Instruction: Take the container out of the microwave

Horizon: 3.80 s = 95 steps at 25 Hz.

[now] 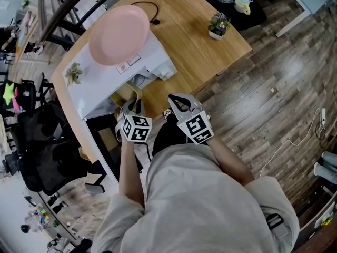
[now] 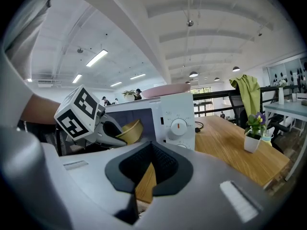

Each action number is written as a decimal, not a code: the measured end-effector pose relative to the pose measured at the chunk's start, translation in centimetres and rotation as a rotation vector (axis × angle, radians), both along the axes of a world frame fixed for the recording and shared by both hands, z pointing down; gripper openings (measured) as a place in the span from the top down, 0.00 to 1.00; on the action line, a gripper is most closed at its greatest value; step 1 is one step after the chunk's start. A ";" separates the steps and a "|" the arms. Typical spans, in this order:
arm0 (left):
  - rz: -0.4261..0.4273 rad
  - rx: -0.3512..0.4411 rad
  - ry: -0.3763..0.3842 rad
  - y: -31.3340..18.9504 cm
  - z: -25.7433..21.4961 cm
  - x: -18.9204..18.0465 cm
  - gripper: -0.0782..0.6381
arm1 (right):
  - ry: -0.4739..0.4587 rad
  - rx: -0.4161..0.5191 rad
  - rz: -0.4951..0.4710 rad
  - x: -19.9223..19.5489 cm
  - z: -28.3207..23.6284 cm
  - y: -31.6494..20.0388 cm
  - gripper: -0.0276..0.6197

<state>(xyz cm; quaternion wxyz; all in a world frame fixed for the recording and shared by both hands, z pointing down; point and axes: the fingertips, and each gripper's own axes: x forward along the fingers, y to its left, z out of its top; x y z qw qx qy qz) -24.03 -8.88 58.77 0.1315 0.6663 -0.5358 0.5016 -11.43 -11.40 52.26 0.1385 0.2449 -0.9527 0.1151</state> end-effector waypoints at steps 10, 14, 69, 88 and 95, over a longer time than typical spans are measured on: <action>-0.022 0.011 -0.002 0.7 -0.5 0.8 0.84 | -0.008 0.014 -0.008 1.1 -0.6 0.5 0.94; -0.033 0.016 -0.001 1.1 -0.6 1.4 0.84 | -0.011 0.017 -0.013 1.6 -0.7 0.9 0.94; -0.112 0.180 0.029 6.5 -2.9 6.5 0.84 | -0.010 0.000 0.039 7.1 -1.4 6.7 0.94; -0.037 0.244 0.098 5.6 -4.0 9.1 0.84 | 0.014 0.018 0.147 9.4 -1.8 7.6 0.94; -0.019 0.264 0.172 5.1 -4.6 10.9 0.84 | 0.019 0.035 0.198 10.6 -2.5 7.2 0.94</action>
